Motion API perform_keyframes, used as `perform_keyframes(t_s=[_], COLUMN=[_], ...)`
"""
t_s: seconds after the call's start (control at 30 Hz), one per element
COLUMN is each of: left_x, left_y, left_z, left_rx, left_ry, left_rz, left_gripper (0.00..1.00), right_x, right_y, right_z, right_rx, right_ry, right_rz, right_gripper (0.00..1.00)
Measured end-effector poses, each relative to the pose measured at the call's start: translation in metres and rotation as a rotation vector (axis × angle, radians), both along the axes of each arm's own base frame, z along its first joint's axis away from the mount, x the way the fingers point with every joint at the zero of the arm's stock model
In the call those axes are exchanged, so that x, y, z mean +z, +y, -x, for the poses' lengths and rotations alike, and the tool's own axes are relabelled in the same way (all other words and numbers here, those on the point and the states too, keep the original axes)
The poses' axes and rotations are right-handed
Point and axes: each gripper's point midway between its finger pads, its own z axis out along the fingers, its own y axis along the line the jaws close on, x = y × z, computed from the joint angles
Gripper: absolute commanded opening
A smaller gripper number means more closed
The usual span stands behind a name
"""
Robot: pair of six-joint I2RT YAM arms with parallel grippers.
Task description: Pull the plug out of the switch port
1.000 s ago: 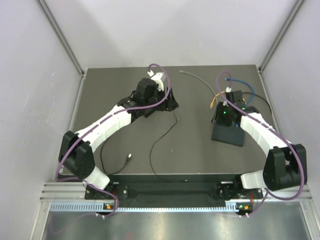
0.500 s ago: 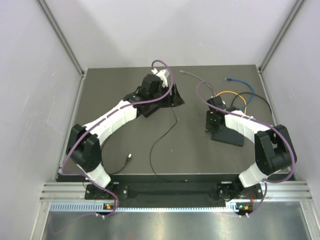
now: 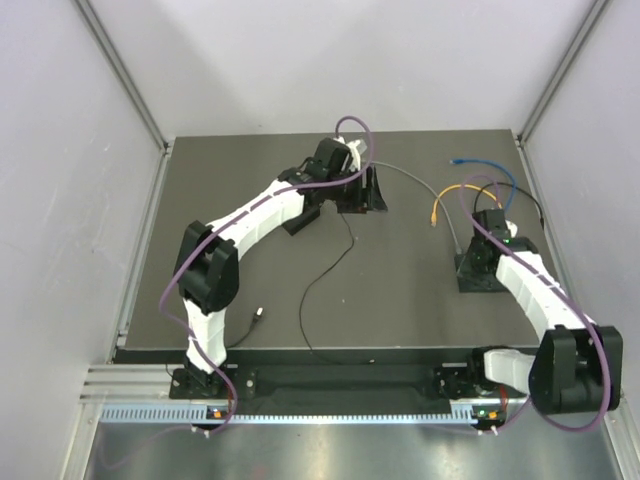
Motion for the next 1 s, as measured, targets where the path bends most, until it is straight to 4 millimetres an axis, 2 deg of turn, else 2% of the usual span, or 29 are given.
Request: perform_keyframes(t_s=[0.1, 0.2, 0.23, 0.3, 0.4, 0.5, 0.57, 0.67, 0.87, 1.0], left_x=[-0.008, -0.011, -0.012, -0.014, -0.019, -0.030, -0.031, -0.032, -0.045, -0.047], left_y=[-0.003, -0.005, -0.006, -0.006, -0.003, 0.003, 0.005, 0.006, 0.014, 0.020], left_z=[0.016, 0.029, 0.035, 0.043, 0.051, 0.058, 0.060, 0.064, 0.072, 0.070], left_rx=[-0.046, -0.098, -0.127, -0.169, -0.220, -0.267, -0.289, -0.321, -0.348, -0.340], left_ry=[0.046, 0.063, 0.069, 0.075, 0.075, 0.070, 0.069, 0.069, 0.107, 0.124], left_rz=[-0.017, -0.027, -0.030, -0.038, -0.056, -0.081, -0.083, -0.075, -0.077, -0.072], left_gripper=[0.69, 0.69, 0.69, 0.69, 0.69, 0.69, 0.69, 0.68, 0.68, 0.67], right_x=[0.018, 0.044, 0.052, 0.057, 0.045, 0.021, 0.015, 0.010, -0.009, -0.023], right_y=[0.000, 0.004, 0.005, 0.005, 0.006, 0.007, 0.006, 0.002, 0.000, 0.001], right_z=[-0.003, -0.029, -0.044, -0.068, -0.096, -0.122, -0.125, -0.141, -0.149, -0.160], right_rx=[-0.016, -0.007, -0.001, 0.013, 0.036, 0.072, 0.093, 0.118, 0.184, 0.220], right_ry=[-0.015, -0.073, -0.093, -0.107, -0.083, -0.028, -0.003, -0.007, 0.022, 0.049], right_rz=[-0.028, -0.044, -0.043, -0.038, -0.033, -0.029, -0.019, 0.003, 0.029, 0.024], right_gripper=[0.38, 0.43, 0.45, 0.49, 0.50, 0.49, 0.48, 0.47, 0.43, 0.39])
